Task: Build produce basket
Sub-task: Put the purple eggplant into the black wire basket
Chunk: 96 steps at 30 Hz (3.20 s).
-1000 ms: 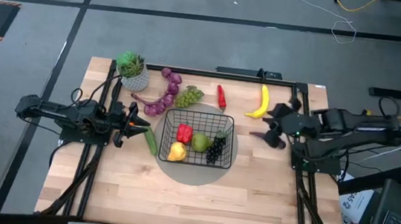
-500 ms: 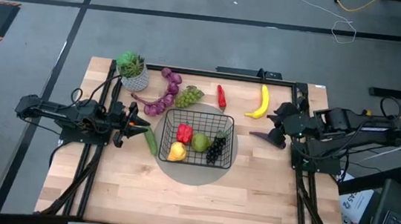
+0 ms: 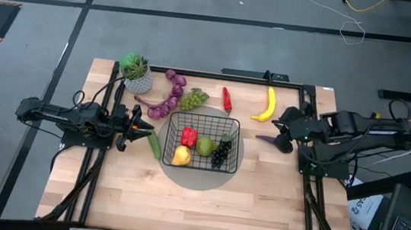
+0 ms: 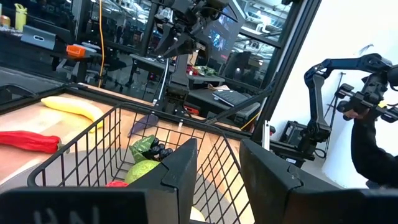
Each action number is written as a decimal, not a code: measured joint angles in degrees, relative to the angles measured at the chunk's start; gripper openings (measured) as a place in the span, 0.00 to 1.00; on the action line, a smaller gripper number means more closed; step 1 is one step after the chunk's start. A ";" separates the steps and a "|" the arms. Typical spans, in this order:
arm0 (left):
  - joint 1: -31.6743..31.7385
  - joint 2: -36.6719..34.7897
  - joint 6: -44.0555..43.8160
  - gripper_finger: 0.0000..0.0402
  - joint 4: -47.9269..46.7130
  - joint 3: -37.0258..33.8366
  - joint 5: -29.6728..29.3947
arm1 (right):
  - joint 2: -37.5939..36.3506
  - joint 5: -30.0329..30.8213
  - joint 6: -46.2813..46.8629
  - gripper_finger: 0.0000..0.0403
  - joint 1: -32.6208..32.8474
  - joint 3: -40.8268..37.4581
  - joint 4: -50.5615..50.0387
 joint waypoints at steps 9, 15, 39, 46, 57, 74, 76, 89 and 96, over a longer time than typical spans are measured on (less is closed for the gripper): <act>0.00 0.00 0.00 0.29 0.00 0.00 0.01 | 4.01 1.53 -0.38 0.32 -0.11 0.00 0.03; 0.01 -0.02 0.00 0.29 0.00 0.01 0.00 | 7.62 1.53 -0.81 0.32 -0.11 0.00 0.03; 0.01 0.00 0.02 0.29 -0.02 -0.01 0.00 | 7.97 10.42 0.20 0.32 -8.36 0.00 -12.51; 0.01 -0.02 0.02 0.29 0.00 -0.01 0.02 | 8.00 -3.68 0.50 0.32 -13.90 0.00 -11.27; 0.00 -0.01 0.04 0.29 -0.01 0.01 0.01 | 8.04 -11.09 -3.13 0.32 -23.40 -2.05 -4.52; 0.00 0.00 0.02 0.29 0.01 -0.01 0.00 | 8.10 -23.34 -9.37 0.32 -24.85 -25.50 15.88; 0.01 -0.02 0.02 0.29 0.04 -0.01 0.00 | 8.10 -24.85 -9.32 0.32 -24.85 -26.45 19.04; 0.00 -0.02 0.00 0.29 0.04 -0.01 0.00 | 8.61 -22.47 -9.45 0.32 -24.85 -27.17 25.72; 0.01 -0.02 0.00 0.29 0.06 -0.01 -0.02 | 14.95 -22.47 -10.80 0.32 -24.85 -27.17 26.71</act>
